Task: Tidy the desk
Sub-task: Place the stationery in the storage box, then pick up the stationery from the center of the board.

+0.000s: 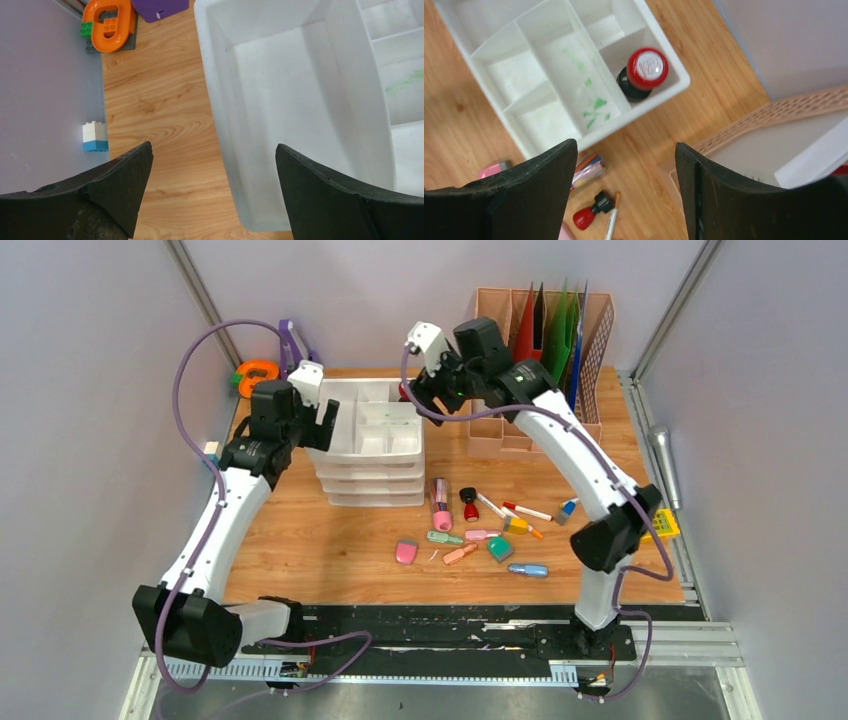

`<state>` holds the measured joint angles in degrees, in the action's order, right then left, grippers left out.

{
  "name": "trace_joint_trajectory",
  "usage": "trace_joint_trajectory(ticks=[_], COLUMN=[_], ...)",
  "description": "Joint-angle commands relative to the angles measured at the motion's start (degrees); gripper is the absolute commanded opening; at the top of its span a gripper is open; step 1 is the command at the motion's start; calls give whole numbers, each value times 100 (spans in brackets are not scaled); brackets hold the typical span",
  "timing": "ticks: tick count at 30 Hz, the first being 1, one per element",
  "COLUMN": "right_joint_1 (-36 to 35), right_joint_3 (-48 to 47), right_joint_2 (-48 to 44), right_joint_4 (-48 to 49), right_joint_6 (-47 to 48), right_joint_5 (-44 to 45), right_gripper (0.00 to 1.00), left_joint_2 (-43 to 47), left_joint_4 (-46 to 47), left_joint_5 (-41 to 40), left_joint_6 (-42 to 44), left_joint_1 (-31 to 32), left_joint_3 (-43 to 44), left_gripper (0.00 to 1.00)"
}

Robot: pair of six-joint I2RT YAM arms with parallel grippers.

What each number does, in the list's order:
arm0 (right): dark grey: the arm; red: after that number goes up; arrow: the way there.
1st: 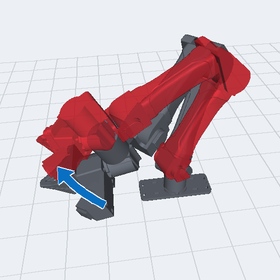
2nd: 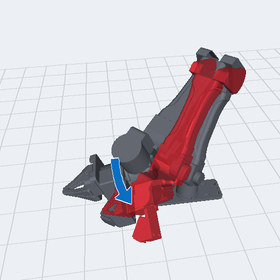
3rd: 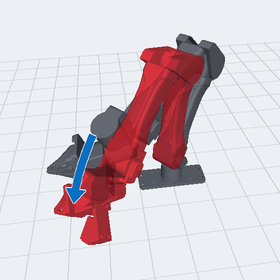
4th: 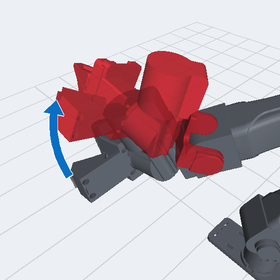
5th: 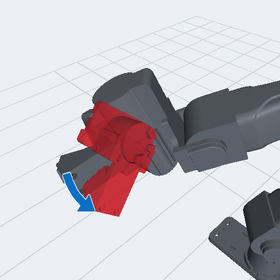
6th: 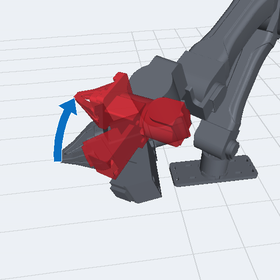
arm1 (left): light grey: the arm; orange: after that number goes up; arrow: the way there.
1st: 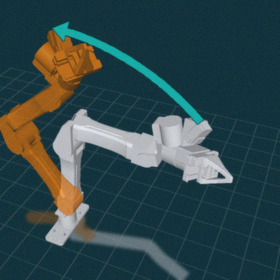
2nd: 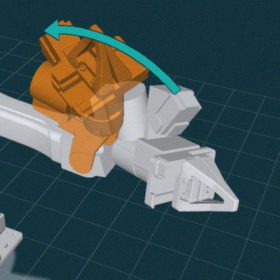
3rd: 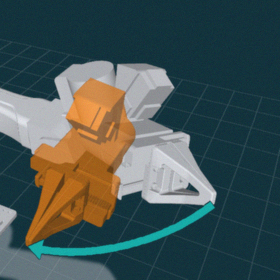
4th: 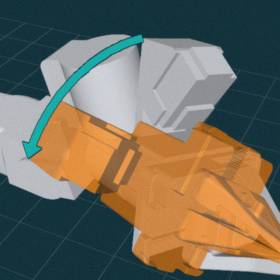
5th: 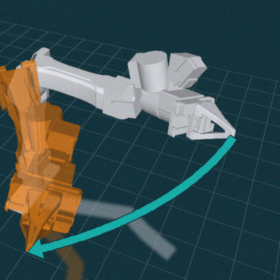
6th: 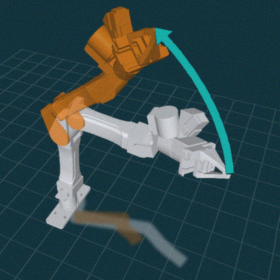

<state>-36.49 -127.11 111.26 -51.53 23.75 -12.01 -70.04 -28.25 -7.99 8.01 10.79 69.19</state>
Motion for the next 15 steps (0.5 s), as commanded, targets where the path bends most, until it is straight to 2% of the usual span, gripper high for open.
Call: trace_joint_trajectory(ticks=[1, 3, 7, 11, 15], right_joint_1=[173, 229, 549, 829, 845], right_joint_3=[1210, 1887, 3261, 4218, 5078], right_joint_2=[-1286, -1598, -1983, -1970, -1813], right_joint_4=[548, 671, 987, 1226, 1545], right_joint_6=[-379, -413, -802, -1012, -1171], right_joint_5=[-461, -506, -865, -908, -857], right_gripper=[73, 74, 74, 73, 69], left_joint_2=[342, 454, 679, 786, 901], left_joint_4=[147, 122, -383, -924, -1090], left_joint_5=[54, 215, 1048, 1855, 2251], left_joint_6=[361, 527, 726, 771, 665], left_joint_1=[1, 2, 2, 2, 11], left_joint_3=[388, 507, 785, 1016, 974], left_gripper=[100, 100, 100, 100, 100])
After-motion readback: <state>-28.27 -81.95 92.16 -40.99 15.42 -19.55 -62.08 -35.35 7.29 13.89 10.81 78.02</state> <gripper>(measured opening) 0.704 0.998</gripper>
